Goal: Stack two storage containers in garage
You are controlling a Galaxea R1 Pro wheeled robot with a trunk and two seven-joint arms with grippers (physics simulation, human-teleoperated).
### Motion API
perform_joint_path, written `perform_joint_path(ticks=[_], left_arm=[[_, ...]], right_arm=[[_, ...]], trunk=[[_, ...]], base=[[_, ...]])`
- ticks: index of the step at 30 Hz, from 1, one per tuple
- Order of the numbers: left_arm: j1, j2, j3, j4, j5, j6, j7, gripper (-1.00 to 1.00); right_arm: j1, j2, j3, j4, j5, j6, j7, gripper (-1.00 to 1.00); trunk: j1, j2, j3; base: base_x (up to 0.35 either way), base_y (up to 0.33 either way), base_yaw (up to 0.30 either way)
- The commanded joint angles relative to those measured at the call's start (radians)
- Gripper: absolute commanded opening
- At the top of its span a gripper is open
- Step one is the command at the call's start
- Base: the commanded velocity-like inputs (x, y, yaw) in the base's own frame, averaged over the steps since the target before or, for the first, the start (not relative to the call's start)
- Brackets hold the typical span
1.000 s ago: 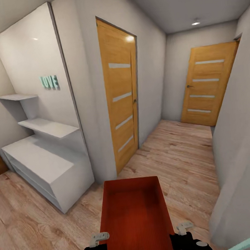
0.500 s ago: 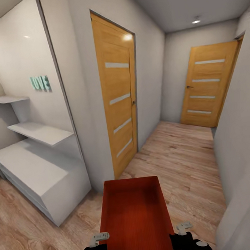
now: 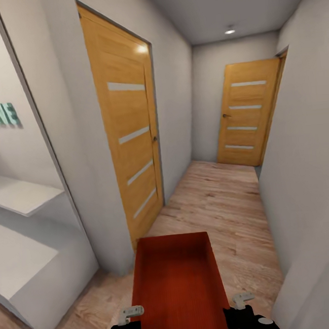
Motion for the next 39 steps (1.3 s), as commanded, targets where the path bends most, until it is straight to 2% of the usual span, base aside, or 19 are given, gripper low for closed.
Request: perform_joint_path(ticks=[1, 15, 33, 39], left_arm=[[-0.001, 0.000, 0.009, -0.004, -0.009, -0.028, 0.020, -1.00], [-0.001, -0.001, 0.009, -0.004, -0.009, -0.027, 0.020, -1.00], [-0.001, 0.000, 0.009, -0.004, -0.009, -0.028, 0.020, -1.00], [-0.001, 0.000, 0.009, -0.004, -0.009, -0.027, 0.019, -1.00]], right_arm=[[0.001, 0.002, -0.001, 0.000, 0.006, 0.006, 0.045, -1.00], [0.001, 0.002, -0.001, 0.001, 0.006, 0.006, 0.045, -1.00], [0.001, 0.002, -0.001, 0.001, 0.006, 0.006, 0.045, -1.00], [0.001, 0.002, -0.001, 0.001, 0.006, 0.006, 0.045, -1.00]], trunk=[[0.001, -0.002, -0.002], [0.001, -0.002, -0.002], [0.001, -0.002, -0.002], [0.001, -0.002, -0.002]], base=[[0.330, 0.000, -0.275], [0.330, 0.000, -0.273], [0.330, 0.000, -0.016], [0.330, 0.002, -0.172]])
